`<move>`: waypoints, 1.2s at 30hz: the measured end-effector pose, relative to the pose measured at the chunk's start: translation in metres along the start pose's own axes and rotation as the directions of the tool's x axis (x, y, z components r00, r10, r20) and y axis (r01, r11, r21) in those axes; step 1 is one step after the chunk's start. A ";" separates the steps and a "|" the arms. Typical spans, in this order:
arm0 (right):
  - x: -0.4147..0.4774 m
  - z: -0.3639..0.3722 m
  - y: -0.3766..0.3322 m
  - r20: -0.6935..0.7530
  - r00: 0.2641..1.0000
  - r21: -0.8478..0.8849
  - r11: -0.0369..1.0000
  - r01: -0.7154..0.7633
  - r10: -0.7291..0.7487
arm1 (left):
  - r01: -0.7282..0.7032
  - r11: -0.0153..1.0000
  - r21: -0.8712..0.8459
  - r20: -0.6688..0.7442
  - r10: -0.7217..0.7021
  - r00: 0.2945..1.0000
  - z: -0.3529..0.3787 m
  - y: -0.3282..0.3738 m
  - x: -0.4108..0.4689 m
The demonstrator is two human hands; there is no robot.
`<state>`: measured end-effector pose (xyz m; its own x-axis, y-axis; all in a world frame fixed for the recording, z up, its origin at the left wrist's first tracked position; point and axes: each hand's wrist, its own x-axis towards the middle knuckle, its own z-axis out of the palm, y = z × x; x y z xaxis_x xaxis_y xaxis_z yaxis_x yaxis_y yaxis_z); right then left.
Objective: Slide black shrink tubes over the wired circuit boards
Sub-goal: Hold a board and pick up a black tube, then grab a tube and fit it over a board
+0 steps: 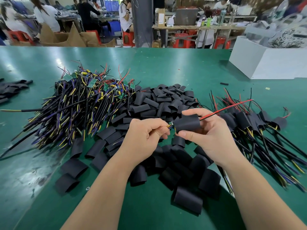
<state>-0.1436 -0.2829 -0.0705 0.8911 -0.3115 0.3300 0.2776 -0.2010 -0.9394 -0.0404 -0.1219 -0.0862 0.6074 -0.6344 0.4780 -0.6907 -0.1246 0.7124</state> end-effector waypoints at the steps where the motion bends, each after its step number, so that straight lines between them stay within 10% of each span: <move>1: 0.000 -0.002 0.000 0.001 1.000 0.012 1.000 -0.013 0.013 | 0.005 1.000 -0.018 0.007 -0.005 1.000 0.000 0.000 0.000; 19: 0.000 0.012 0.009 0.031 0.976 0.446 0.870 -0.208 0.217 | -0.097 0.938 0.332 -0.007 0.105 0.994 0.002 0.004 -0.002; 36: 0.000 0.012 0.009 0.080 0.973 0.542 0.809 -0.227 0.218 | -0.028 0.982 0.187 -0.062 0.040 0.997 0.006 0.005 -0.002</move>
<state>-0.1366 -0.2740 -0.0801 0.9562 -0.2721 0.1082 0.2173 0.4113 -0.8852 -0.0474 -0.1262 -0.0865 0.6022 -0.5907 0.5370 -0.7687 -0.2475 0.5898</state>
